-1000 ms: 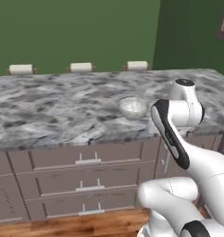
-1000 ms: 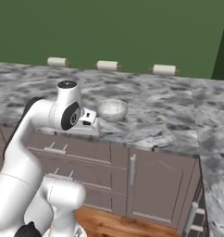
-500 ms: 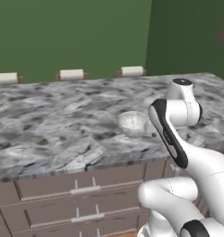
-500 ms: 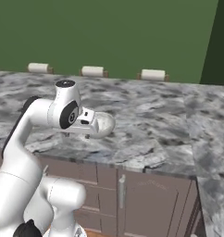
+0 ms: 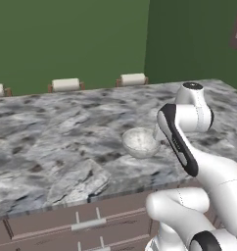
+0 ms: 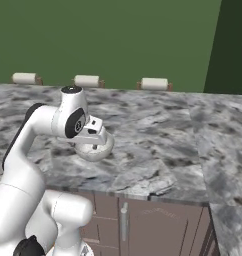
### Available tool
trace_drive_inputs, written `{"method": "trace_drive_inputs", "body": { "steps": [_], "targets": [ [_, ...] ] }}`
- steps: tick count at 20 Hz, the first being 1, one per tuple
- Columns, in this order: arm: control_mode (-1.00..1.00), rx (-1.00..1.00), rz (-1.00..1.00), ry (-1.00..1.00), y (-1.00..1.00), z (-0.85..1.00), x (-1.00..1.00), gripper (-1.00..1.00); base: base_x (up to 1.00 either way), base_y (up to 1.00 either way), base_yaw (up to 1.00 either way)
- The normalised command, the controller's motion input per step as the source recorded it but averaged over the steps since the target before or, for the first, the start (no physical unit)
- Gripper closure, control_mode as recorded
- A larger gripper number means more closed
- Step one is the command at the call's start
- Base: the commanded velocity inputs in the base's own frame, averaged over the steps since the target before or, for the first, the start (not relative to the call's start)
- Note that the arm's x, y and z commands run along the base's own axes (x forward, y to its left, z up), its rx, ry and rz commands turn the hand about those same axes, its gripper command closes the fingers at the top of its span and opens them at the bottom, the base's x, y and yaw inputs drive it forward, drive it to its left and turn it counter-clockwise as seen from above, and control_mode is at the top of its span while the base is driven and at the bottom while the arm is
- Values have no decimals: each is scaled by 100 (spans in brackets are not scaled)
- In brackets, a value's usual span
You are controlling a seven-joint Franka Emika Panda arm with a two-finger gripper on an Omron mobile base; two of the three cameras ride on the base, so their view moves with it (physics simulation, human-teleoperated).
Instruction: Pick the strainer and bowl and place them in the sink. Then turn on the water.
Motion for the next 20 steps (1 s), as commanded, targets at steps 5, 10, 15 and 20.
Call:
{"method": "trace_drive_inputs", "body": {
  "steps": [5,10,15,20],
  "targets": [
    [100,0,0,0,0,0,0,-100,50,-1,-5],
    [-100,0,0,0,0,0,11,-100,39,-3,0],
    [-100,0,0,0,-1,0,66,-100,0,0,0],
    [-100,0,-1,0,-1,-1,64,-100,0,0,0]
  ]
}}
